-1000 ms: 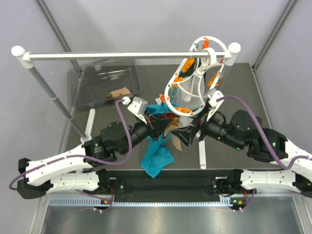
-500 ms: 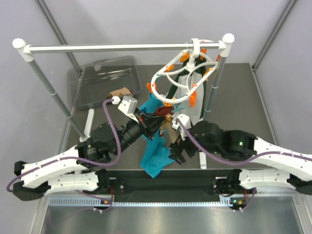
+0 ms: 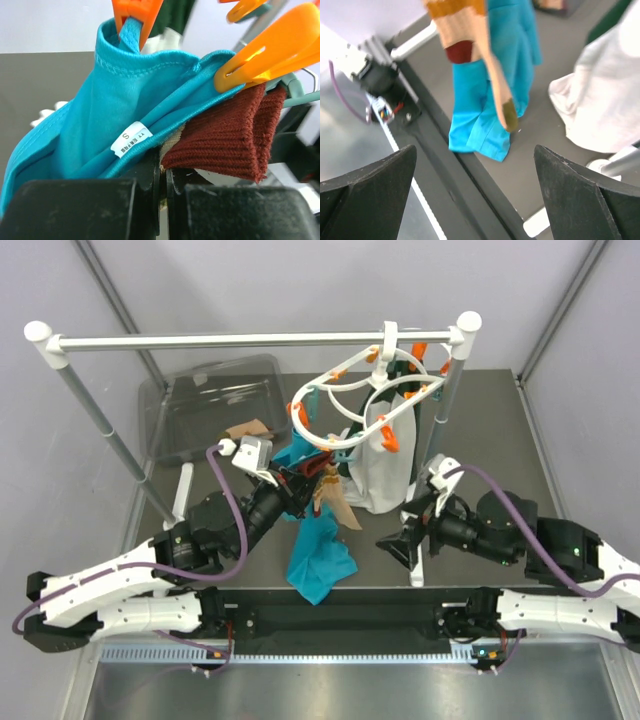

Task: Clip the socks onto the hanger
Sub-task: Rotate the hanger at the clothesline, then open the clamp at the hanger.

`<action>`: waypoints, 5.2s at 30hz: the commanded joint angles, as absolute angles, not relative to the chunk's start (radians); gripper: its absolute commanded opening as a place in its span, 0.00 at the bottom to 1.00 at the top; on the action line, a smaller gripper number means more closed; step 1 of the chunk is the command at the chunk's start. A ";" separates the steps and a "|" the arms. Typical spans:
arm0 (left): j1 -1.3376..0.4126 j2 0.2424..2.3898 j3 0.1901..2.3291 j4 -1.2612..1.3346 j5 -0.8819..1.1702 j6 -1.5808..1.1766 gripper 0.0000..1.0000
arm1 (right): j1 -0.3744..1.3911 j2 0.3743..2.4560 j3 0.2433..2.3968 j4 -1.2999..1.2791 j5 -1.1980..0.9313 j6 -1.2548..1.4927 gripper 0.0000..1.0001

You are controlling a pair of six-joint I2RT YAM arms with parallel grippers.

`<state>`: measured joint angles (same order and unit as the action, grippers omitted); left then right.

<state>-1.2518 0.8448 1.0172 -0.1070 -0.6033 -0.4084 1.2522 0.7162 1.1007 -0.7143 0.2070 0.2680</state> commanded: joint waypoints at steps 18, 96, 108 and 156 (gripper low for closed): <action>-1.252 0.767 1.098 -0.167 -0.831 -0.247 0.14 | 1.250 1.040 1.621 -0.669 0.505 0.181 0.71; -1.252 0.782 1.095 -0.198 -0.707 -0.360 0.05 | 1.456 1.046 1.531 -0.320 0.715 -0.216 0.66; -1.252 0.779 1.097 -0.209 -0.701 -0.364 0.05 | 1.335 1.045 1.537 -0.400 0.580 -0.229 0.57; -1.252 0.759 1.068 -0.216 -0.704 -0.390 0.10 | 1.097 1.089 1.558 -0.365 0.225 -0.114 0.10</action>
<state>-1.2518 0.7834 1.0641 -0.2283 -0.6891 -0.3771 1.1095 1.0828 1.5105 -0.4042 0.2523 -0.1604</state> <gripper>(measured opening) 0.109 0.275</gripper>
